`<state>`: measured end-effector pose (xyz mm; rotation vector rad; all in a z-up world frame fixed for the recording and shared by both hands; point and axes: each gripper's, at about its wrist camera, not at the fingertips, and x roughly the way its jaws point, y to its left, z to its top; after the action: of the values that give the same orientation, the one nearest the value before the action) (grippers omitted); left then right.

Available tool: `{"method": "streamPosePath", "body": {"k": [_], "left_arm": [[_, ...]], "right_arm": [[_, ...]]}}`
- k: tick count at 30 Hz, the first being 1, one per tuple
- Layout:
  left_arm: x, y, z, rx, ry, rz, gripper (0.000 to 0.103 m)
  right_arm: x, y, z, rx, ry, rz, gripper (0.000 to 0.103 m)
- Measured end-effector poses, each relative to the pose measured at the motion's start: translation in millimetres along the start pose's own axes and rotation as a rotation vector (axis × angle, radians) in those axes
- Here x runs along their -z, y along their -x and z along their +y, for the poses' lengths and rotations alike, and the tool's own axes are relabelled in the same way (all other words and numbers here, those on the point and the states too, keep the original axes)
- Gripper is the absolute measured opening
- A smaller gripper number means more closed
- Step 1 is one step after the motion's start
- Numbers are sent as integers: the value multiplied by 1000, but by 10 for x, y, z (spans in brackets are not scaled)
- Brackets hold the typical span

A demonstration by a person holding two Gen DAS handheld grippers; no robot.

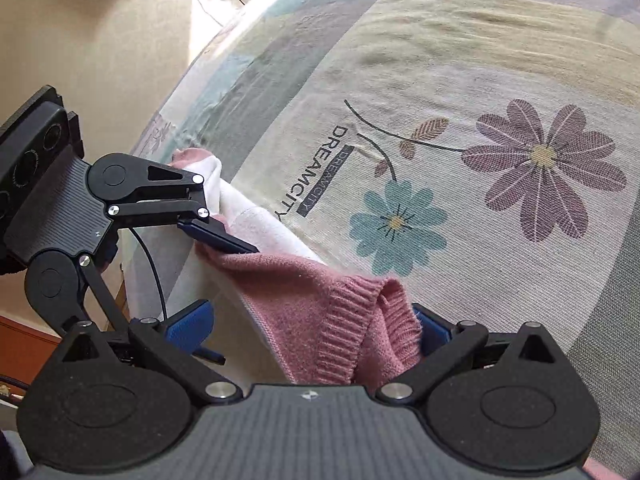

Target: Fold clothes

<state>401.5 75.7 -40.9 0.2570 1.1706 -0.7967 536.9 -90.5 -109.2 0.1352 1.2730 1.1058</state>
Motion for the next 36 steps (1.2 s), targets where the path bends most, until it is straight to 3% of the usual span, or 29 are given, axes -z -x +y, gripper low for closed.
{"method": "streamPosePath", "body": {"k": [5,11,19,22,24,25,30,36], "left_arm": [[-84,-31,69,-7,-12,1,69],[-197,-206,-78,21,-240,72,71],[-347,-330,-112,66,-435,77,70],[-361,-359,-204,96,-524,94,63],[-358,-385,-267,91,-583,112,39],[-355,-401,-289,75,-607,122,36],[-425,-344,-207,115,-542,138,33],[-462,-266,-431,97,-687,123,33]], "right_arm": [[-22,72,164,-85,14,20,103],[-25,35,360,-162,81,114,103],[35,-39,556,-205,191,213,103],[67,-24,633,-168,243,213,103],[89,-12,663,-140,272,213,103],[98,-4,666,-130,280,213,103],[147,69,606,-104,271,204,103],[223,148,646,-106,293,176,103]]}}
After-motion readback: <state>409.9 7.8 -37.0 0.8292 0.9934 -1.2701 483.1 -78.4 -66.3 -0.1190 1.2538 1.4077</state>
